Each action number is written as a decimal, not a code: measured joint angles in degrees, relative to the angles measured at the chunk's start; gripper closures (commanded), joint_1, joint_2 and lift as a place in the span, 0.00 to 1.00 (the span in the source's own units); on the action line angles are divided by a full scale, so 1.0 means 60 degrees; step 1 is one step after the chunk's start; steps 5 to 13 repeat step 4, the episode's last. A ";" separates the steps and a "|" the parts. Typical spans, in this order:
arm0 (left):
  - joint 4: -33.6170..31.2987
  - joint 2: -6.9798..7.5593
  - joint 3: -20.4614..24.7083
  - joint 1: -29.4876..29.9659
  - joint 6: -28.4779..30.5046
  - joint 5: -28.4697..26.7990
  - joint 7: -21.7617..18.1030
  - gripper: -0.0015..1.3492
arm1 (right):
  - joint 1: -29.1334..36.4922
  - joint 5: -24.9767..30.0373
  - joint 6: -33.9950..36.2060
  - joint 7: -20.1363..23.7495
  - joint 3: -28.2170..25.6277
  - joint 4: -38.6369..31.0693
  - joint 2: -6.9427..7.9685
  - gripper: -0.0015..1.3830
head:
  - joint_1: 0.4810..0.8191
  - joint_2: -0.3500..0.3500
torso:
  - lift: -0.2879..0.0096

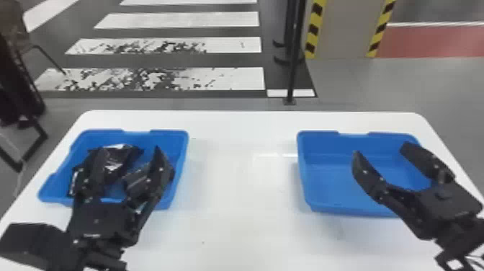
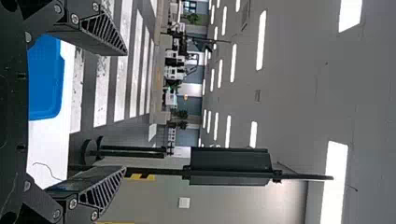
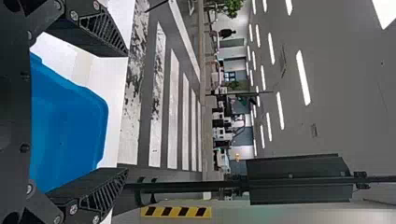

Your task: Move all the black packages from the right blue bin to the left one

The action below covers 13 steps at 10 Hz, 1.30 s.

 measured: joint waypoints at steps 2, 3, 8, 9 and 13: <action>0.0000 0.0013 -0.0029 -0.0024 0.0014 0.0000 0.0000 0.16 | -0.0022 0.0013 -0.0035 0.0000 0.0000 0.0021 -0.0003 0.12 | 0.63 0.55 | 0.39; 0.0000 0.0015 -0.0040 -0.0024 0.0024 0.0000 0.0000 0.16 | -0.0027 0.0016 -0.0066 0.0000 0.0002 0.0023 -0.0002 0.12 | 0.63 0.55 | 0.39; 0.0000 0.0016 -0.0045 -0.0022 0.0030 0.0000 0.0000 0.16 | -0.0027 0.0017 -0.0093 0.0000 0.0002 0.0023 0.0001 0.12 | 0.63 0.55 | 0.39; 0.0000 0.0016 -0.0045 -0.0022 0.0030 0.0000 0.0000 0.16 | -0.0027 0.0017 -0.0093 0.0000 0.0002 0.0023 0.0001 0.12 | 0.63 0.55 | 0.39; 0.0000 0.0016 -0.0045 -0.0022 0.0030 0.0000 0.0000 0.16 | -0.0027 0.0017 -0.0093 0.0000 0.0002 0.0023 0.0001 0.12 | 0.63 0.55 | 0.39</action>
